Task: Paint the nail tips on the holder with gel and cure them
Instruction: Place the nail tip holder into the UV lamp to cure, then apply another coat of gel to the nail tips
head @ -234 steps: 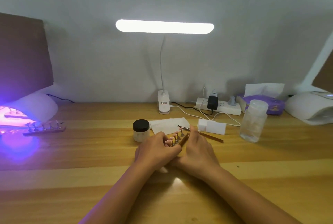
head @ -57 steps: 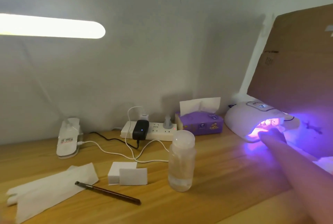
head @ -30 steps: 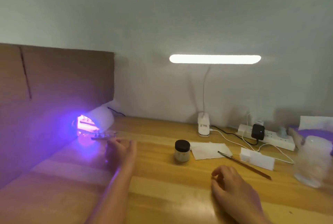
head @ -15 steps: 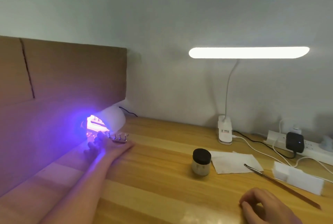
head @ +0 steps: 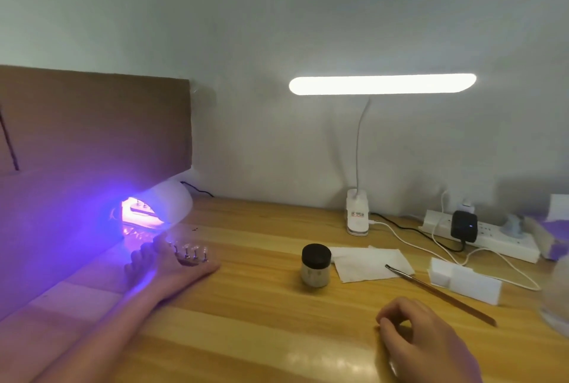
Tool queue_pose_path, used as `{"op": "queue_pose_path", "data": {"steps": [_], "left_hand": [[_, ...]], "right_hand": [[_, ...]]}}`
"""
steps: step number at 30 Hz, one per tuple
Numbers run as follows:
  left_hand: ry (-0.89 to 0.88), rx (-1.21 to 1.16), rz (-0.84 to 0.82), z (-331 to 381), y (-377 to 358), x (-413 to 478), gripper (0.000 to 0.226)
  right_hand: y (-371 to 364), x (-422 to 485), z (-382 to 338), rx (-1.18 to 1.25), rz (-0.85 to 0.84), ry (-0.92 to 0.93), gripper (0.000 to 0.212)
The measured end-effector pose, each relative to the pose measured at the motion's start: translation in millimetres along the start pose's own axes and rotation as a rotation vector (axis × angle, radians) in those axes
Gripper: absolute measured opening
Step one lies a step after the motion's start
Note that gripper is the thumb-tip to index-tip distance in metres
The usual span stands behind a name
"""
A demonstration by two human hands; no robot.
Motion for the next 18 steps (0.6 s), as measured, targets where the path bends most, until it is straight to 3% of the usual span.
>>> {"op": "queue_pose_path", "data": {"steps": [2, 7, 12, 13, 15, 18], "left_hand": [[-0.065, 0.292, -0.005, 4.1, 4.7, -27.8, 0.134], [-0.337, 0.288, -0.165, 47.7, -8.0, -106.4, 0.148], [-0.511, 0.23, -0.319, 101.6, -34.4, -160.2, 0.146], [-0.538, 0.225, -0.339, 112.3, -40.7, -168.4, 0.143], [-0.583, 0.224, -0.342, 131.6, -52.6, -179.8, 0.135], [-0.619, 0.174, -0.375, 154.4, -65.9, -187.7, 0.121]], "right_hand": [[1.8, -4.6, -1.9, 0.014, 0.014, 0.003, 0.009], [3.5, -15.4, -9.4, -0.009, 0.018, 0.117, 0.016], [-8.0, -19.6, -7.9, -0.272, -0.168, 0.236, 0.084], [-4.8, -18.4, -4.2, -0.303, -0.171, 0.212, 0.089], [7.1, -13.0, 6.5, -0.29, -0.187, 0.149, 0.08], [24.1, -2.2, 23.3, -0.17, -0.241, 0.103, 0.047]]}}
Point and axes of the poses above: each hand's wrist, its own x-axis towards the middle knuckle, its own y-axis out of the back of the hand, z = x × y, the point moved 3 cm from there along x, towards the middle knuckle, and after that the axes turned 3 degrees about x, right-handed, at the moved point
